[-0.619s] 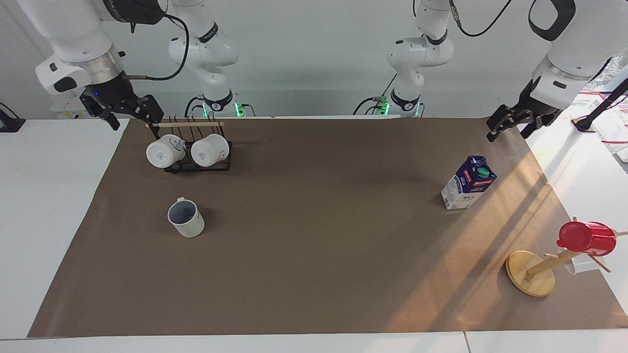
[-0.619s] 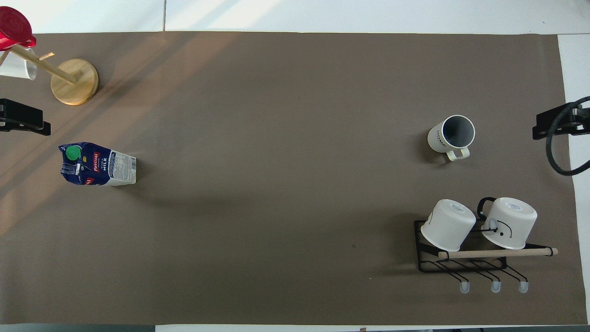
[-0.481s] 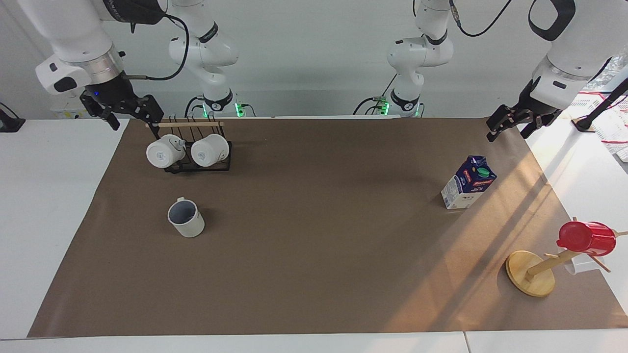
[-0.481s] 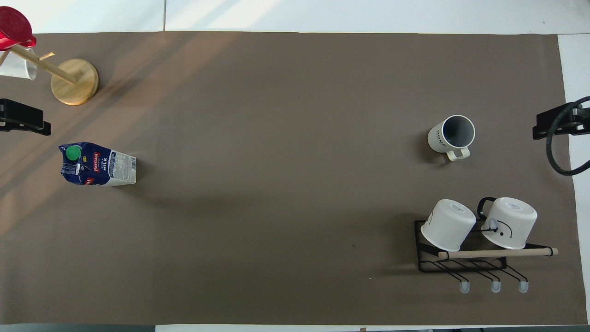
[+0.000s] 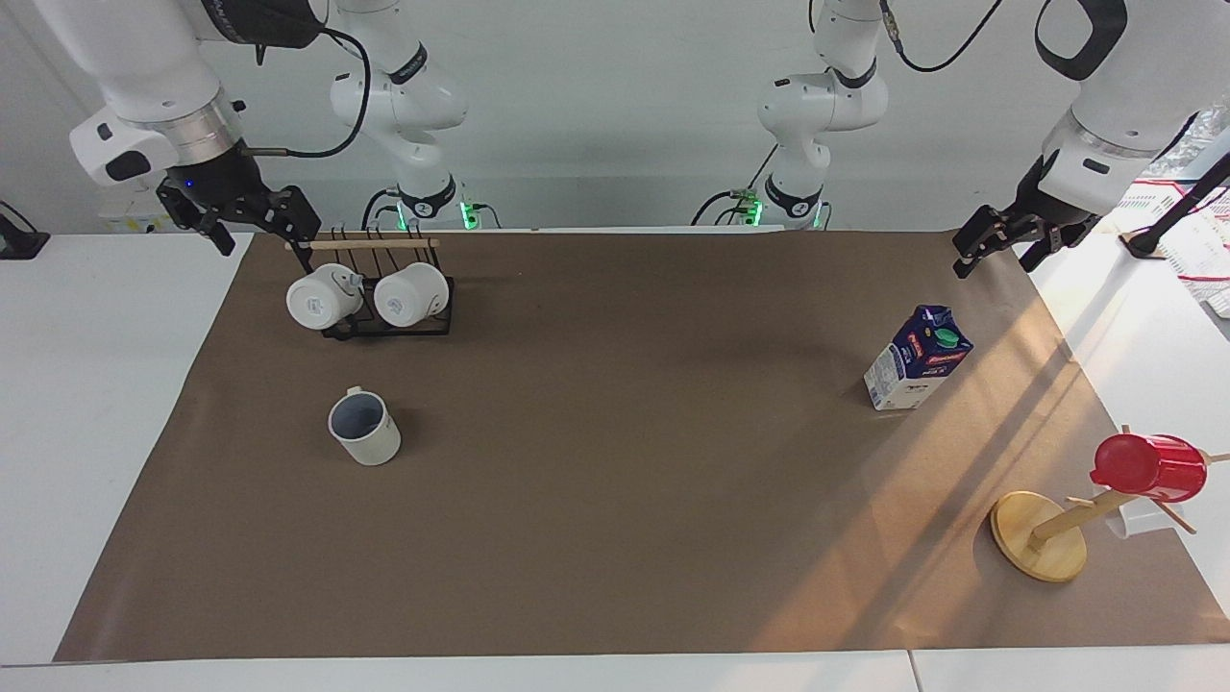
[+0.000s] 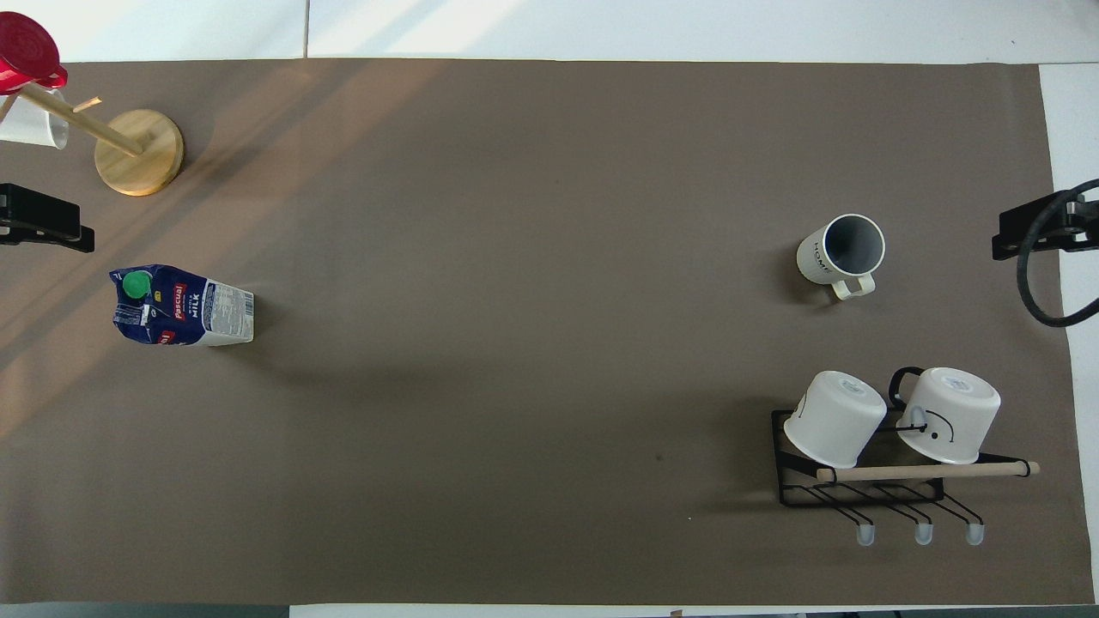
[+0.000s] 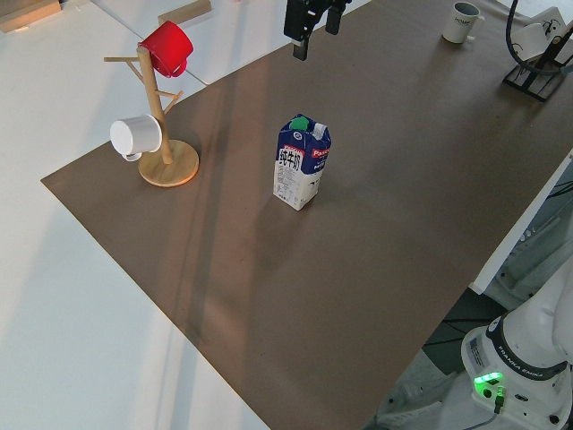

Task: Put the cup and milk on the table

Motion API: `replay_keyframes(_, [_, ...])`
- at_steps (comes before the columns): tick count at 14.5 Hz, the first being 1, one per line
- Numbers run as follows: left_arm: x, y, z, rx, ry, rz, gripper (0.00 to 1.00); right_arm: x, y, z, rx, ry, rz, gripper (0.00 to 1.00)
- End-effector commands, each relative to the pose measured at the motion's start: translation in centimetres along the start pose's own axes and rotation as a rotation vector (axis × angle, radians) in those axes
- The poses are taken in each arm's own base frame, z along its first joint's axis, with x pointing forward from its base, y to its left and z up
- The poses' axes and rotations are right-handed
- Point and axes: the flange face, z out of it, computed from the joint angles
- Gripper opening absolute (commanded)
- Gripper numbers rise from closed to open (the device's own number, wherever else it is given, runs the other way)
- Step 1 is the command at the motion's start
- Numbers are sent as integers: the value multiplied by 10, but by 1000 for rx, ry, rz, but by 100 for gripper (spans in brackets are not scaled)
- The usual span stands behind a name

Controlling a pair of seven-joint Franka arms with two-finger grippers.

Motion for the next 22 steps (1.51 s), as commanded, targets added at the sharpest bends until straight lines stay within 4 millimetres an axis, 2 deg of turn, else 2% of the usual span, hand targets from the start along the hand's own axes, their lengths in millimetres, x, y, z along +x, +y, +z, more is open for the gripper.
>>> replay_keyframes(1, [-7, -3, -2, -15, -3, 3, 100, 1, 3, 4, 4, 18, 0, 100])
replay_keyframes(8, [-12, -5, -6, -15, -6, -5, 100, 5, 4, 5, 5, 50, -9, 100])
replay_keyframes(11, [-13, -6, -5, -12, -9, -11, 100, 12, 9, 17, -4, 67, -80, 100])
replay_keyframes(12, [-13, -7, 3, -12, -18, -2, 100, 18, 11, 25, -5, 70, -100, 100])
replay_keyframes(13, [-11, -8, 2, -11, 34, -2, 100, 28, 11, 37, -4, 76, -121, 100])
replay_keyframes(15, [-11, -8, 14, -12, 77, -3, 100, 55, 18, 68, 6, 95, -152, 100])
replay_keyframes(17, [-17, -13, 28, -11, 84, -9, 100, 77, 12, 98, 61, 120, -158, 100])
replay_keyframes(18, [-19, -14, 40, -11, 88, -12, 100, 84, 14, 117, 61, 128, -218, 100])
replay_keyframes(22, [-20, -15, 78, -10, 81, -12, 100, 81, 9, 206, 81, 176, -382, 100])
